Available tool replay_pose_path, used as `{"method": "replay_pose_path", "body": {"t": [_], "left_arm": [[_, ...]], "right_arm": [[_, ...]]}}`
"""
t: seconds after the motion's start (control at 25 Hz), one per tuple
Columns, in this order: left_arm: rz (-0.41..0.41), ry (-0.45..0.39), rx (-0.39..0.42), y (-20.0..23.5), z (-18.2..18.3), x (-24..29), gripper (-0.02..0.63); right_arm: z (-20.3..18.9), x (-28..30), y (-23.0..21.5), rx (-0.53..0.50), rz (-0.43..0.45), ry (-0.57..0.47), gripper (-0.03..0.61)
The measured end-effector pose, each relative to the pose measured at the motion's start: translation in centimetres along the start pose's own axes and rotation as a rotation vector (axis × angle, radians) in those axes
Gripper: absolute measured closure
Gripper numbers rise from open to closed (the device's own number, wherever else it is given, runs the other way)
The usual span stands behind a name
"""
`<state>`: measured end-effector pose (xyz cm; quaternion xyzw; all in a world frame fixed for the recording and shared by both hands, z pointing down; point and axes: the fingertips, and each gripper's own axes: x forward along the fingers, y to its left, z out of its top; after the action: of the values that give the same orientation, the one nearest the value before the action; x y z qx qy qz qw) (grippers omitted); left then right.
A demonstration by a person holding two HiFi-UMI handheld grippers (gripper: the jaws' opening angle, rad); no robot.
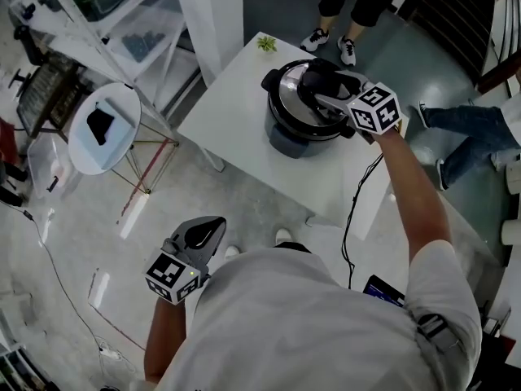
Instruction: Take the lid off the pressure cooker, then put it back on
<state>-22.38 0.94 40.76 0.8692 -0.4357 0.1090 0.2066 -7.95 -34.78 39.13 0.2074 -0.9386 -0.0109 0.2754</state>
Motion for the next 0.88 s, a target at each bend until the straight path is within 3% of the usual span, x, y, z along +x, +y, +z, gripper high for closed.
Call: {"method": "replay_pose_path", "body": {"t": [0.44,0.88], "left_arm": [[-0.115,0.023,0.06,-0.1,-0.5,-1.7,0.607],[-0.248,0.051,0.141,-1.9,-0.4,-2.4,0.607]], "right_arm": [[-2.0,-5.7,4.1,0.121,-0.157,-0.038,0.304],[-4.7,-9.7,17.2,0.259,-0.201,-0.106,0.436]]}}
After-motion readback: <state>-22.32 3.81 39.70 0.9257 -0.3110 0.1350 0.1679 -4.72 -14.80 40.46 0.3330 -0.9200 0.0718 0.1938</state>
